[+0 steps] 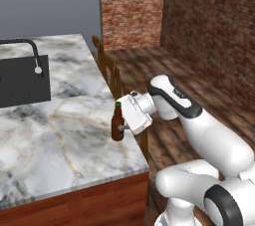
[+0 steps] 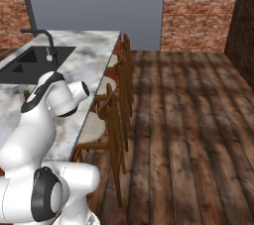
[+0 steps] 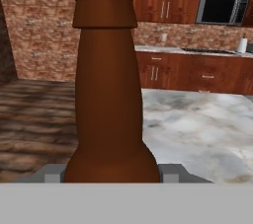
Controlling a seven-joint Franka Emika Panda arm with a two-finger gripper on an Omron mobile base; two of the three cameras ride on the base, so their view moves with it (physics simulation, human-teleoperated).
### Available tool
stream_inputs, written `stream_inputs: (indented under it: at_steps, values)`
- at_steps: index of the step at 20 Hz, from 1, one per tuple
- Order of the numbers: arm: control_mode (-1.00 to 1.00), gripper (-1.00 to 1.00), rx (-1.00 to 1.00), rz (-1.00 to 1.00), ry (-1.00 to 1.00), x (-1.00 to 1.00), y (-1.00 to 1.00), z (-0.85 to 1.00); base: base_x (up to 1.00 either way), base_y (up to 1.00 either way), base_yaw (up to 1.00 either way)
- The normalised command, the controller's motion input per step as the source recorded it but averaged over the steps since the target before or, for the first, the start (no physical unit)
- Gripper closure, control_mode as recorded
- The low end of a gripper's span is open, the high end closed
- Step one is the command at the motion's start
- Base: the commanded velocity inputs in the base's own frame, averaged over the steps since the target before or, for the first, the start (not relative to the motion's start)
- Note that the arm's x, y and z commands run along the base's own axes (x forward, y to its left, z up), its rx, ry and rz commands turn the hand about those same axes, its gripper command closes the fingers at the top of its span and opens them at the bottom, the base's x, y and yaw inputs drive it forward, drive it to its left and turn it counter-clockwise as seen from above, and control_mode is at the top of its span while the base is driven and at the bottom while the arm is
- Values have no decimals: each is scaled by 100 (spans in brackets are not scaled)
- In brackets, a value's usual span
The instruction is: Get the candle and the beer from the cabinet and move them to the dining counter.
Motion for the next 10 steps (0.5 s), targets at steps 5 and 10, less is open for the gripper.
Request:
stream_inputs:
  at_steps: [5,10]
  values:
    - [-100,100,-2,0,0,5,0,-25,0,0,0]
    - [-100,100,0,0,0,1,0,-16,0,0,0]
